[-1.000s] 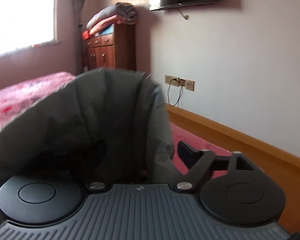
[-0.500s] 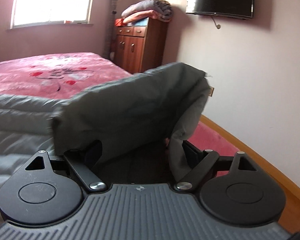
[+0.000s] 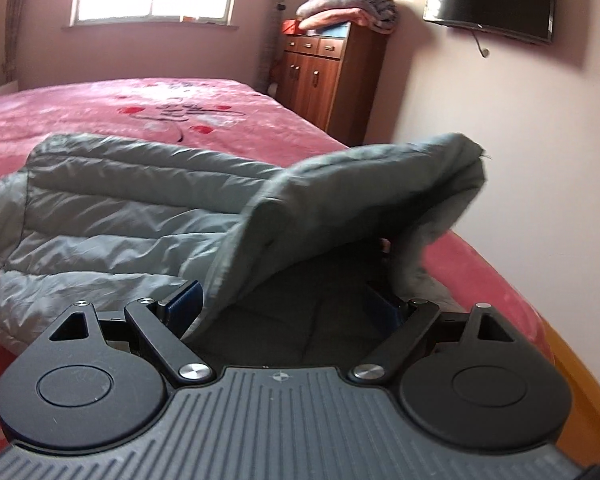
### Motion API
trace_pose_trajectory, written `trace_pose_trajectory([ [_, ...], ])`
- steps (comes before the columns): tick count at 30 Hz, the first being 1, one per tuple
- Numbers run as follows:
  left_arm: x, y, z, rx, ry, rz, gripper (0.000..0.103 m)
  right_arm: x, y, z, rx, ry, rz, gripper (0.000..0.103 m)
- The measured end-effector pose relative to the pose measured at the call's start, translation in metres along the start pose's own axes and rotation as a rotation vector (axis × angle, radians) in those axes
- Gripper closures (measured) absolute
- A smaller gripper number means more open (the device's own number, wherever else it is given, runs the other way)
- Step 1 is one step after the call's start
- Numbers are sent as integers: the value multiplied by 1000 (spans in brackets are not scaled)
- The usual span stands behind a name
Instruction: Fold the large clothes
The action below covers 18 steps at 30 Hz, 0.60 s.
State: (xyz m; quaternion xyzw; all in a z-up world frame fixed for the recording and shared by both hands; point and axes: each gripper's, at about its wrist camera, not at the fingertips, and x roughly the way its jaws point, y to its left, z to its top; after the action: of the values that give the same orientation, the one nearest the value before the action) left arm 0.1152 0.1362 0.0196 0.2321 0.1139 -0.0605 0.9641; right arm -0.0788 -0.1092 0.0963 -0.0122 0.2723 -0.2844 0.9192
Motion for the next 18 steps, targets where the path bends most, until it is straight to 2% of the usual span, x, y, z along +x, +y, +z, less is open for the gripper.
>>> trace_pose_trajectory([
  [2, 10, 4, -10, 37, 13, 35, 28, 1, 7, 1, -22, -10, 9, 0],
  [5, 23, 27, -16, 9, 15, 82, 28, 1, 22, 1, -85, -30, 7, 0],
  [8, 43, 51, -27, 63, 22, 127, 27, 5, 33, 3, -128, -32, 32, 0],
  [11, 62, 83, -41, 145, 50, 206, 28, 8, 41, 6, -166, -46, 48, 0],
  [13, 64, 102, -46, 163, 63, 242, 28, 0, 46, -2, -160, -47, 59, 0],
  [15, 56, 107, -41, 151, 69, 224, 27, -20, 47, -19, -130, -43, 96, 0],
  [18, 27, 94, -24, 161, 23, 136, 23, -44, 59, -39, -126, -28, 125, 0],
])
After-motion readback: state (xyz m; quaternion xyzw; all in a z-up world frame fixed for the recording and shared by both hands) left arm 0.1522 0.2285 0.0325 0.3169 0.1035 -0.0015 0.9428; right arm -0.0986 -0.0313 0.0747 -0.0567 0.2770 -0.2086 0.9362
